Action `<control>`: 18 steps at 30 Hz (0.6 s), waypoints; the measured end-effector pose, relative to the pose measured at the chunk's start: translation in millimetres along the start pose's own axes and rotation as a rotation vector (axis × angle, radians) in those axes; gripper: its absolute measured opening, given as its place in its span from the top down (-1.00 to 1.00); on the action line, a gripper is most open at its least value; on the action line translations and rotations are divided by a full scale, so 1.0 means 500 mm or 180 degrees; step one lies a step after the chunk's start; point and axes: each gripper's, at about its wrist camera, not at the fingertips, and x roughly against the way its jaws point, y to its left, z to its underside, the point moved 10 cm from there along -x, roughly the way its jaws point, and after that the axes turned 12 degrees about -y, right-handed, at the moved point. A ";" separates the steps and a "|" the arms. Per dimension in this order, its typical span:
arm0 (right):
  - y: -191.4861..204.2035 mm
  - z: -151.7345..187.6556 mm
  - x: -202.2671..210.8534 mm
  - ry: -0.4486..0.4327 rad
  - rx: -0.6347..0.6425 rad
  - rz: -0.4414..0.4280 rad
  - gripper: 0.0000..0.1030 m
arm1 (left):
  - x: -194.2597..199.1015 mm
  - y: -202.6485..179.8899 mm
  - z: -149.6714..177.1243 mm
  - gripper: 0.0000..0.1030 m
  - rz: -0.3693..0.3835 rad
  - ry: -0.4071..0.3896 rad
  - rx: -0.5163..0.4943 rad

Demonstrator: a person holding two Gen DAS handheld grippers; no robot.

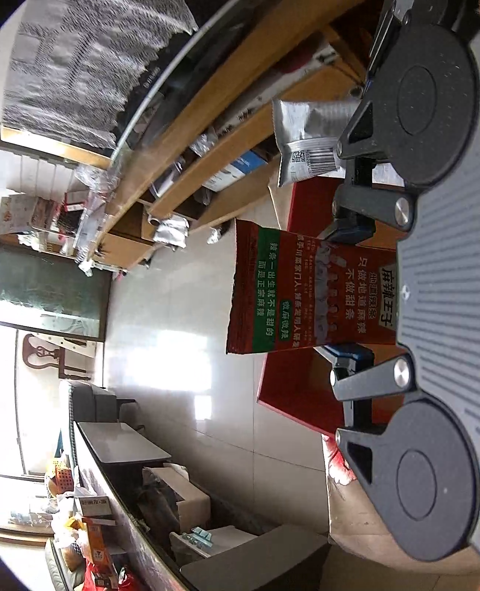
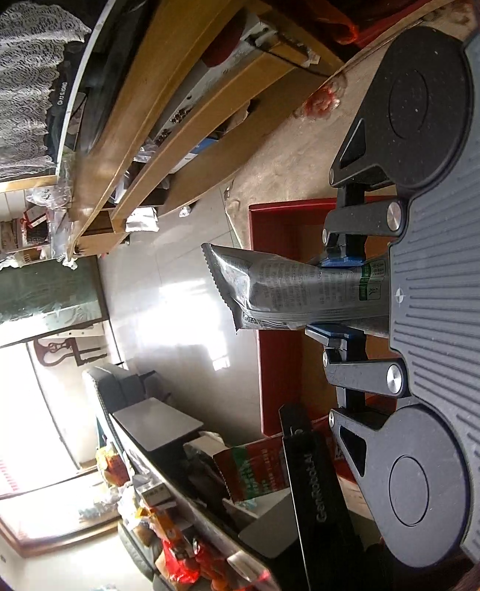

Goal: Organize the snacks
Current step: 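Lift both held packets and carry them over the red box, then open both tools to drop the packets into the red box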

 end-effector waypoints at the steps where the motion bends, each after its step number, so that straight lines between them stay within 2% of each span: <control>1: -0.002 0.002 -0.006 0.0012 -0.0005 -0.0003 0.28 | -0.010 0.000 0.005 0.04 -0.0013 0.0027 -0.0019; 8: 0.001 0.045 -0.049 0.0205 -0.0044 -0.0033 0.28 | -0.061 0.008 0.047 0.03 -0.0096 0.0240 -0.0109; 18: -0.001 0.071 -0.084 0.0366 -0.0001 -0.0020 0.28 | -0.103 0.020 0.092 0.03 -0.0187 0.0462 -0.0118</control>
